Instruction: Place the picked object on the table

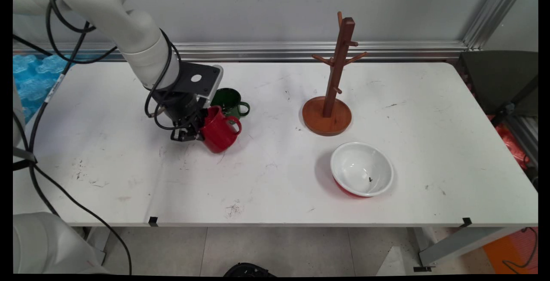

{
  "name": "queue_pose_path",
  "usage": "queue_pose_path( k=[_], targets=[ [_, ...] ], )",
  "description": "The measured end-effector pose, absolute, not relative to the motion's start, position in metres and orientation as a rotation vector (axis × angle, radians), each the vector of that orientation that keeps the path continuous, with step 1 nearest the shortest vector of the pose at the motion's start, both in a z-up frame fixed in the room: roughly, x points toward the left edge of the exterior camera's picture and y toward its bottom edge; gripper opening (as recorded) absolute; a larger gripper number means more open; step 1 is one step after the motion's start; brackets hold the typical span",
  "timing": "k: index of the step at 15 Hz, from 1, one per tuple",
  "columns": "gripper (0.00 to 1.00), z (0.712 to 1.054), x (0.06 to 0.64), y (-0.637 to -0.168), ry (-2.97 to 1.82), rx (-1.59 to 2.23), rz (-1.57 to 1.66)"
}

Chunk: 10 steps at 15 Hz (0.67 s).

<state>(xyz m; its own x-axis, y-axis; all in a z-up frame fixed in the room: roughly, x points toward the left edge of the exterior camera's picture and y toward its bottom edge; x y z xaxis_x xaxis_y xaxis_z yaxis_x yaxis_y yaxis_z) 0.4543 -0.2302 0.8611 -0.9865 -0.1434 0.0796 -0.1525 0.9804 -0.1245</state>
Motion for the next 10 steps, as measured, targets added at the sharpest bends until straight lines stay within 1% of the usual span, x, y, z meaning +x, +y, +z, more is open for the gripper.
queue_pose_path(
  k=[10],
  targets=[
    [0.00, 0.846, 0.451, -0.234, -3.054, 0.220, 0.195]
  ],
)
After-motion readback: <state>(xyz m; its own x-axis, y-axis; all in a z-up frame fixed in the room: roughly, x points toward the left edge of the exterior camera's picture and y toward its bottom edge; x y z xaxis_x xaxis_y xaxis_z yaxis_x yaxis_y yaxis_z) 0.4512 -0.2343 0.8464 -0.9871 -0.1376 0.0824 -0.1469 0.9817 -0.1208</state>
